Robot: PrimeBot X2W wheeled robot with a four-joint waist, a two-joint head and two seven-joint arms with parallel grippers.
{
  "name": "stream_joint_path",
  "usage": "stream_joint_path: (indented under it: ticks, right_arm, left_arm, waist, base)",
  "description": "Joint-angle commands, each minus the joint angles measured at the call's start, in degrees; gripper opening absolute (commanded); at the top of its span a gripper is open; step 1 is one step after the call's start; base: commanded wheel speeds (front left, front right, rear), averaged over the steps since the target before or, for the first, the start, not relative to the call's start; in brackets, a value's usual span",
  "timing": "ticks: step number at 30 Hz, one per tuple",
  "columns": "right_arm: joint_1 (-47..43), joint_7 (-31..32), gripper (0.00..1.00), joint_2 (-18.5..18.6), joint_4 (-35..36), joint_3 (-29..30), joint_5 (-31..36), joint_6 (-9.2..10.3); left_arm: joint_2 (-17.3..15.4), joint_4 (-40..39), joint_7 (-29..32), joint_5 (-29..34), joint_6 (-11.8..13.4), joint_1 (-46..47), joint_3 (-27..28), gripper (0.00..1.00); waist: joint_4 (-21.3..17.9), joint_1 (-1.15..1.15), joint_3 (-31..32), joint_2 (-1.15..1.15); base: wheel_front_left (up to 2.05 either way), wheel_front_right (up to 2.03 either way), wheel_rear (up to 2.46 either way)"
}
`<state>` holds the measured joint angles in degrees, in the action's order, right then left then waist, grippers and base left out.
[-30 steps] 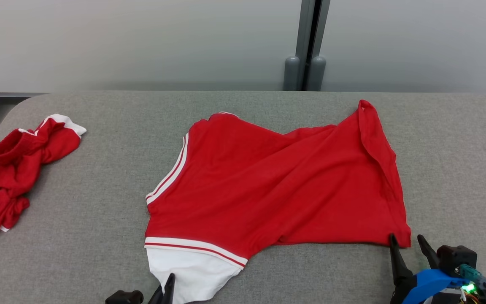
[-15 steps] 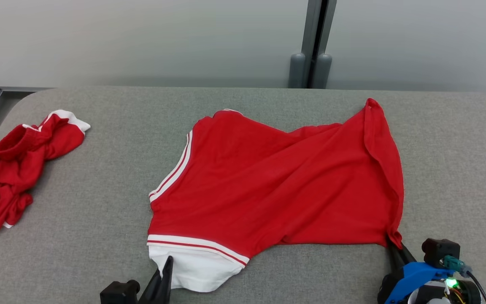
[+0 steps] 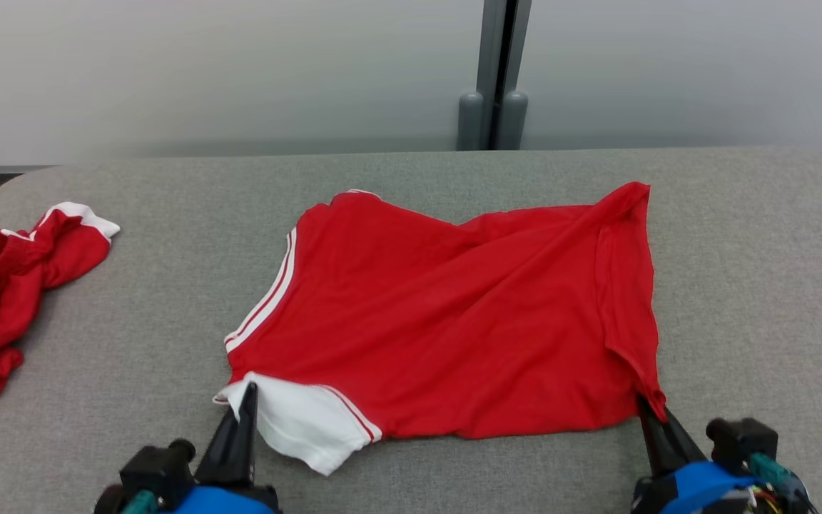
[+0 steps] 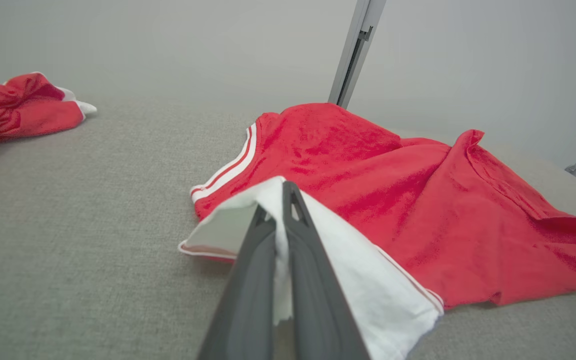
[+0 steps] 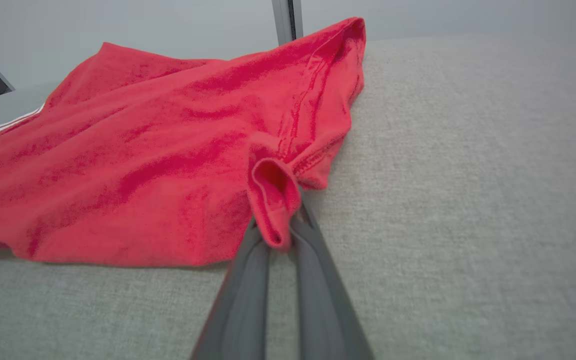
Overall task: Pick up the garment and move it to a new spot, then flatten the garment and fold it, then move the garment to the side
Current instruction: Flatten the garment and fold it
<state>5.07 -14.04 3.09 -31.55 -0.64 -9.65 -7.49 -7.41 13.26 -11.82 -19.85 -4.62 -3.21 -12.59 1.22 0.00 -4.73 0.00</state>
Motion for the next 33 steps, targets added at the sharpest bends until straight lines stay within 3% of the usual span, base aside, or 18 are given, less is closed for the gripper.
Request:
stream_joint_path:
  ticks: [1,7,13,18,24,33]
  right_arm:
    - [1.64,1.04,0.00,0.10,3.33,-0.98,0.40,-0.01]
    - [10.47,5.25,0.00,1.50,12.20,-3.09,-0.53,-0.01]
    - [27.85,9.15,0.00,3.28,13.57,-5.02,-1.66,-0.01]
    - [45.50,10.24,0.00,4.23,9.28,-4.76,-1.80,-0.01]
    - [64.06,11.40,0.00,3.68,-0.37,-1.61,-5.97,-0.01]
    - [85.23,9.83,0.00,7.10,-13.16,-1.80,-6.63,-0.01]
  left_arm:
    - [-1.17,-0.91,0.29,0.21,-0.32,3.19,0.32,0.00]
    - [-3.76,-1.52,2.11,-0.73,-1.20,15.24,1.93,0.00]
    - [-7.25,-0.02,6.21,-1.45,-2.38,34.55,1.53,0.00]
    - [-10.41,4.58,8.31,-2.05,-2.85,53.33,0.18,0.00]
    - [-10.86,13.52,8.17,-4.76,-3.00,73.28,-0.49,0.00]
    - [-10.88,26.01,5.29,-7.76,-2.88,96.36,-6.08,0.00]
  waist:
    - [-0.48,0.00,-0.81,0.00]
    - [-1.62,0.00,-4.65,0.00]
    - [-2.77,0.00,-12.76,0.00]
    - [-3.77,0.00,-19.76,0.00]
    - [-4.46,0.00,-25.09,0.00]
    - [-4.48,0.00,-28.26,0.00]
  base:
    - [0.00,0.00,0.00]
    - [0.00,0.00,0.00]
    - [0.00,0.00,0.00]
    - [0.00,0.00,0.00]
    - [0.00,0.00,0.00]
    - [0.00,0.00,0.00]
